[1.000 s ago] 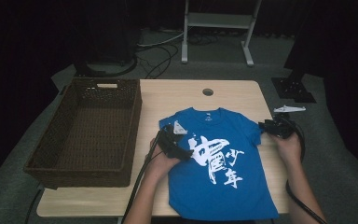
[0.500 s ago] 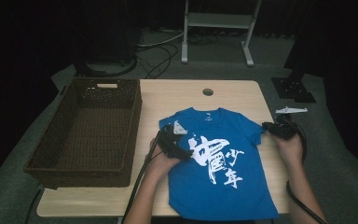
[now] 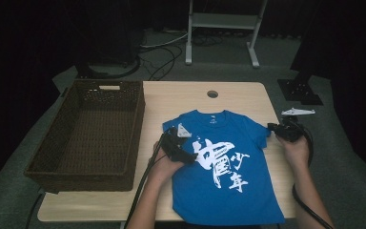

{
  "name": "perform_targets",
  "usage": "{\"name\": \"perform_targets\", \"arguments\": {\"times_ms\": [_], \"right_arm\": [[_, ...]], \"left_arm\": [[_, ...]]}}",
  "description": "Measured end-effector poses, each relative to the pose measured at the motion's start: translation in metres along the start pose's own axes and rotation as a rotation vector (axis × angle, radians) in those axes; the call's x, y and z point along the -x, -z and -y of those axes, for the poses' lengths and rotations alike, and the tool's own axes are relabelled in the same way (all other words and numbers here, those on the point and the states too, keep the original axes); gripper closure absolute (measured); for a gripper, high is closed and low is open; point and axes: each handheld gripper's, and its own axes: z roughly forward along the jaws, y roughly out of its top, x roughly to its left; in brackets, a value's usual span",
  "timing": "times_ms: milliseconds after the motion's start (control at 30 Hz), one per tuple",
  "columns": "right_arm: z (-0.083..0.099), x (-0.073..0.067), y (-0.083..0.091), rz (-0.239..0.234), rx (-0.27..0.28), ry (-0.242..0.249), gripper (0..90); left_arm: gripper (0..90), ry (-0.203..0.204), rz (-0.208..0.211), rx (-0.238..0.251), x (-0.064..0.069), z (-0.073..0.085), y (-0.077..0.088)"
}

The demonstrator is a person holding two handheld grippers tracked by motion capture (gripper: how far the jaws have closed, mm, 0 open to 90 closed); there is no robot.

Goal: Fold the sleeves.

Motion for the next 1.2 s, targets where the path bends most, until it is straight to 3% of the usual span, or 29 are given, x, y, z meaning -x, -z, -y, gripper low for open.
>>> {"name": "perform_targets", "arguments": {"times_ms": [667,1200], "right_arm": [[-0.025,-0.051,-0.004,-0.099,0.046,0.109,88.8],[-0.036,-0.089,-0.008,-0.175,0.053,0.204,88.7]], "left_arm": [[1.1,0.000,-0.001,0.000,0.000,0.000,0.000],[1.2,0.001,-0.001,0.001,0.000,0.000,0.000]]}}
